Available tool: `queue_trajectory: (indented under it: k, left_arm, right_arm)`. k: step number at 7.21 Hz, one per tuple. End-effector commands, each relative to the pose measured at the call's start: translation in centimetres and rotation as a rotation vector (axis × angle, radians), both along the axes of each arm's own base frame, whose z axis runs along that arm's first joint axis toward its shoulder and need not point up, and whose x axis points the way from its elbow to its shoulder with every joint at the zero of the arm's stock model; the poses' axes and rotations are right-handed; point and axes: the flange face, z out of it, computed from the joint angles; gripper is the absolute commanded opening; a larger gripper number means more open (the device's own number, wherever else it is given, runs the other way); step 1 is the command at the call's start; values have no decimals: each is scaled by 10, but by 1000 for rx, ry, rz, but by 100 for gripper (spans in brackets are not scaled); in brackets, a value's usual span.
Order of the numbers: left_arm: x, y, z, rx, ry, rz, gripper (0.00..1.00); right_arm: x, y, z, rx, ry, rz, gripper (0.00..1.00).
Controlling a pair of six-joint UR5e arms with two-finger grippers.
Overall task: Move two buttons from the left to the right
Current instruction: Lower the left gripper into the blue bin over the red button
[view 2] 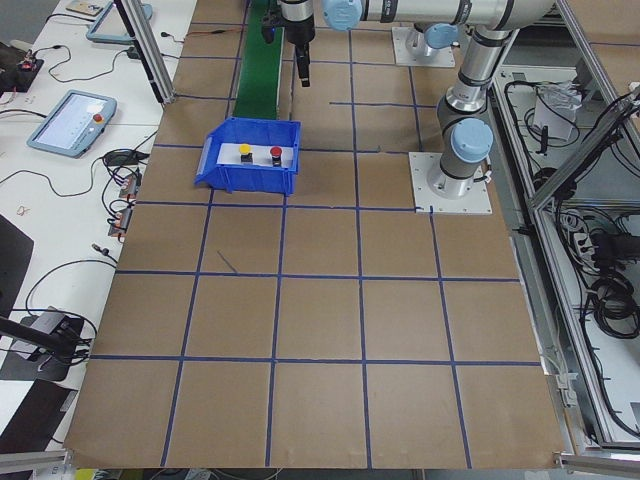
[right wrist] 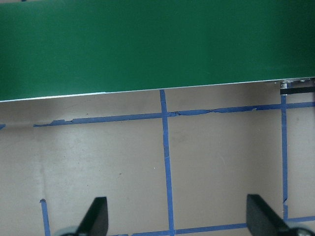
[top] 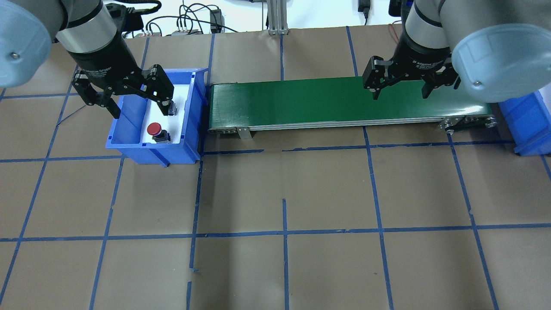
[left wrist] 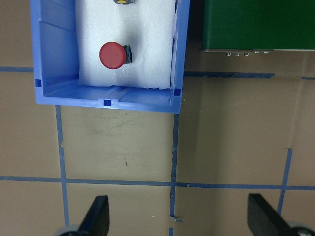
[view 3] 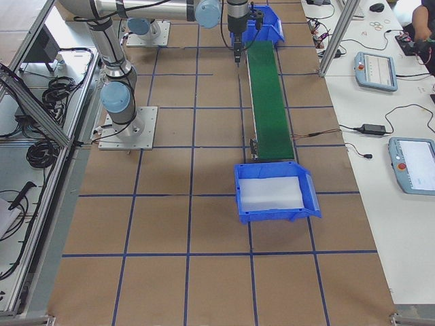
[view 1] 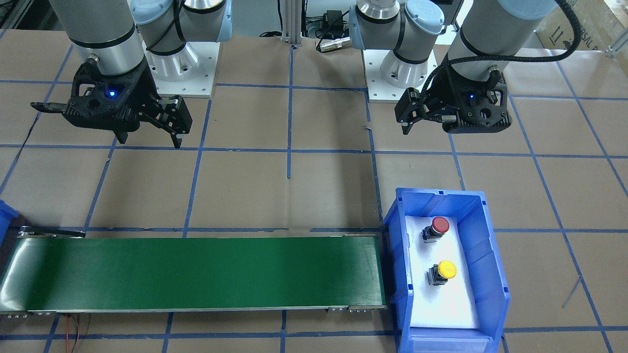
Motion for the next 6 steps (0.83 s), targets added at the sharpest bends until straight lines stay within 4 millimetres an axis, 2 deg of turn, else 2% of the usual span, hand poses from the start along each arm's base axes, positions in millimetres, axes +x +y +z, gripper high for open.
queue_trajectory:
  k: [1,5,6]
  left_arm:
    - [-1,3,-9,16,-3,19,100]
    - [0,4,-18,26,4,-9,100]
    - [0,2,-13,12,5,-9,100]
  right_arm:
    - [-1,0,-1,7,-10,-2,100]
    - [3,7,-9,86,-64,-4,100]
    - [-2,5,-8,82,-68,-13,100]
